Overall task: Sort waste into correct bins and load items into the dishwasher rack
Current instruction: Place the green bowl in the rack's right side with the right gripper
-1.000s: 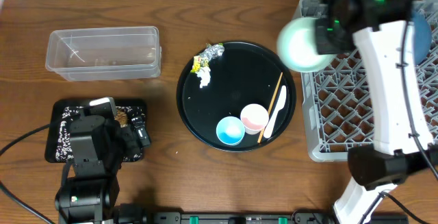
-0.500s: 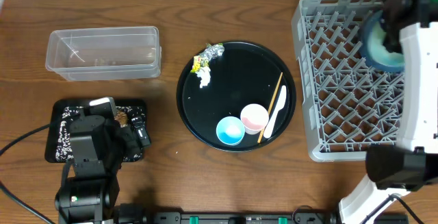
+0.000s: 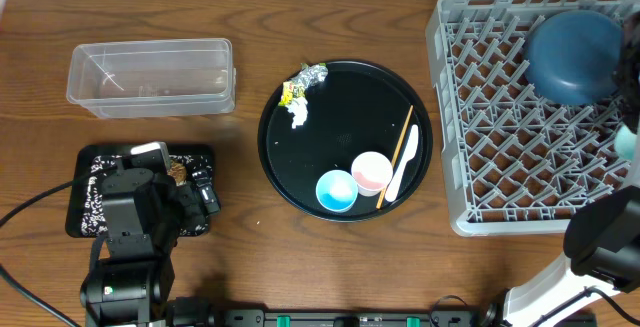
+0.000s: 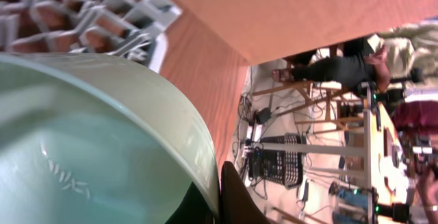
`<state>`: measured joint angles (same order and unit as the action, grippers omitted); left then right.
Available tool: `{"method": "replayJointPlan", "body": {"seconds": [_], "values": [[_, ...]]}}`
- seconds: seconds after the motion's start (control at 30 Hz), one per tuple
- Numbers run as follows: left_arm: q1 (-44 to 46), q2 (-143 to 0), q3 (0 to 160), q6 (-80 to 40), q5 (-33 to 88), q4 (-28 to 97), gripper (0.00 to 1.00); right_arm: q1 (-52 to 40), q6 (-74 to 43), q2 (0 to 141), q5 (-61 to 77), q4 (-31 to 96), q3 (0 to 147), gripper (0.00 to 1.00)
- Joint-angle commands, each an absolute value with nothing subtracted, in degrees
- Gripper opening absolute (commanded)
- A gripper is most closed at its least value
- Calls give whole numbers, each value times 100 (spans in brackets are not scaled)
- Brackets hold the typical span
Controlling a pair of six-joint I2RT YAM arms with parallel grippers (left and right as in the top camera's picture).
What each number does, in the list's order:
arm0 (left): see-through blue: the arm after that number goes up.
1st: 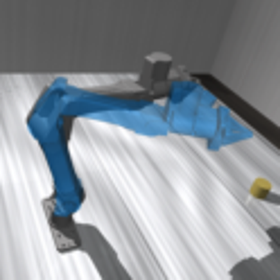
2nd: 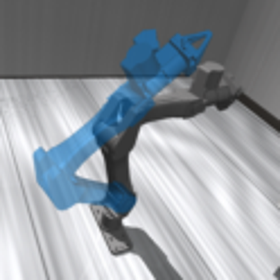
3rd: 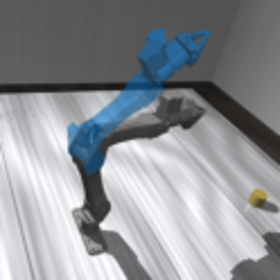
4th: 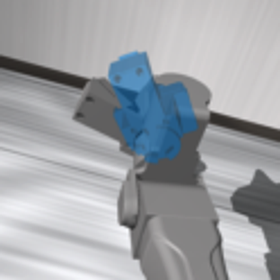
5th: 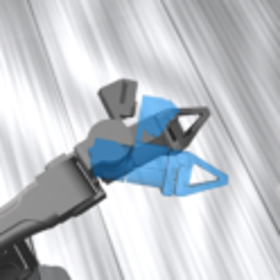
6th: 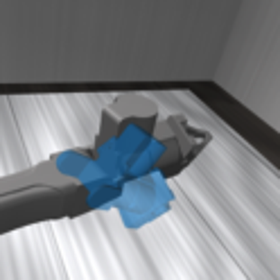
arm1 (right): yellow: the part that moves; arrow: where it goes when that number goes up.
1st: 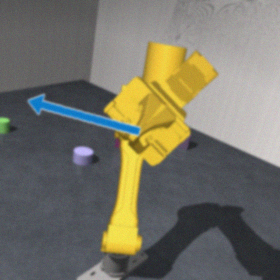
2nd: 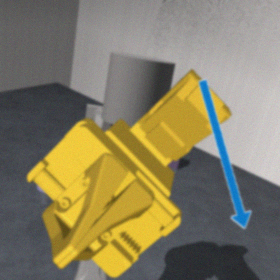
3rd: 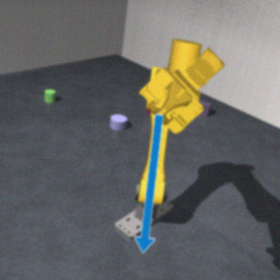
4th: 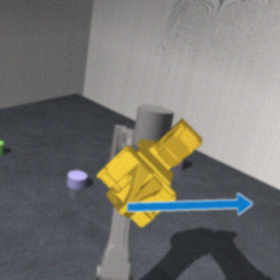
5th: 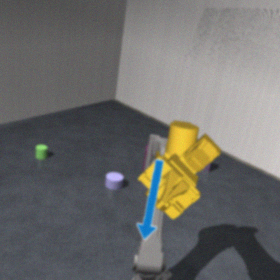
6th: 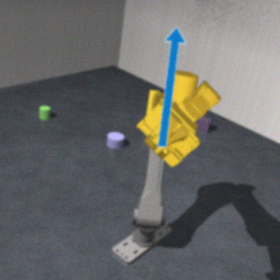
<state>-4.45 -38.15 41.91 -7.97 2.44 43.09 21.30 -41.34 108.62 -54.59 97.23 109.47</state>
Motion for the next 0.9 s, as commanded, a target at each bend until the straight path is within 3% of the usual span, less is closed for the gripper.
{"method": "replayJointPlan", "body": {"seconds": [0.0, 0.2, 0.87], "values": [[-471, -3811, 4241, -888, 237, 4307, 98, 2322, -4414, 10680, -5800, 9734, 10925, 1], [-471, -3811, 4241, -888, 237, 4307, 98, 2602, -4923, 10683, -5813, 9692, 10405, 1], [-471, -3811, 4241, -888, 237, 4307, 98, 2355, -4921, 10704, -5828, 8796, 9203, 1]]}}
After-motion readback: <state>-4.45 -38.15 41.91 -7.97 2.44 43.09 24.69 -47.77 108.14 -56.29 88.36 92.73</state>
